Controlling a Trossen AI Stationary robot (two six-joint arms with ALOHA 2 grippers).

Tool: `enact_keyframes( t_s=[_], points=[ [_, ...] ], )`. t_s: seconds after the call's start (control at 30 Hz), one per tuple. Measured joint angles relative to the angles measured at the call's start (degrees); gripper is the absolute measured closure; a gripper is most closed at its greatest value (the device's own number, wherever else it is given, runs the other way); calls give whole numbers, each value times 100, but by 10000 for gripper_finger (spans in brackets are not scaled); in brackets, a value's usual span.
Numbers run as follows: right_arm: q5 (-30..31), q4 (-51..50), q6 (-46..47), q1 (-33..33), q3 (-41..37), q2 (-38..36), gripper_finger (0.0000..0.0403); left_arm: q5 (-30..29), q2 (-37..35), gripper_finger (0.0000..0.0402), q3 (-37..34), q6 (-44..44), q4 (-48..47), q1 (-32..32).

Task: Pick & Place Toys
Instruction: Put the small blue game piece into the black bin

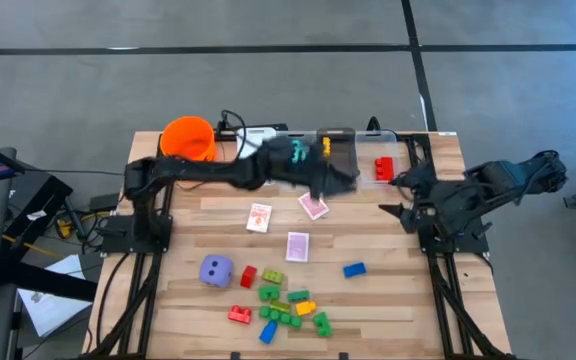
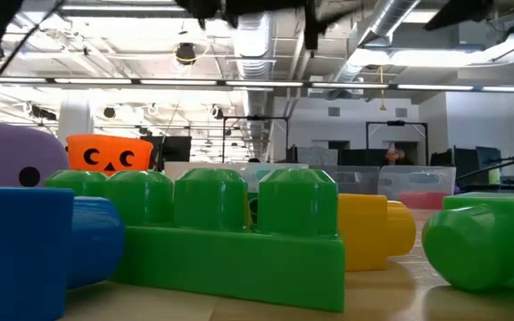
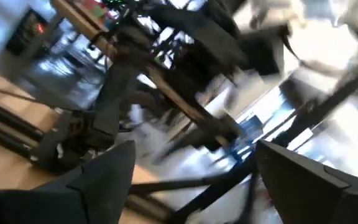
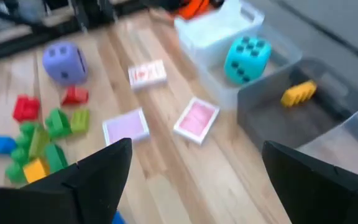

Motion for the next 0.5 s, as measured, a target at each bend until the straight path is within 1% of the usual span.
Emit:
enact_keyframes(
  t_s=[0.07,0.13,0.2,0.23,0.3,0.4,0.5],
  points=[
    [-77,-30,41,55,-84,47,49,-729,-175,90,0,1042,-598,-452],
    [-73,-24,44,124,-93,124,49,-1657,-234,95,2,2115,-1205,-892],
    [-70,-13,46,186,-91,203,49,-2483,-199,96,-4,2737,-1688,-1254],
    [-70,3,74,207,-91,248,49,-2782,-126,96,-2,2887,-1725,-1380],
    [-68,31,123,240,-93,335,49,-3117,54,94,0,2904,-1853,-1538],
    [-56,51,256,256,-91,460,49,-3162,522,92,3,2755,-1781,-1679],
    [-167,55,431,255,-91,580,49,-3160,1013,92,-4,2616,-1636,-1749]
  ],
)
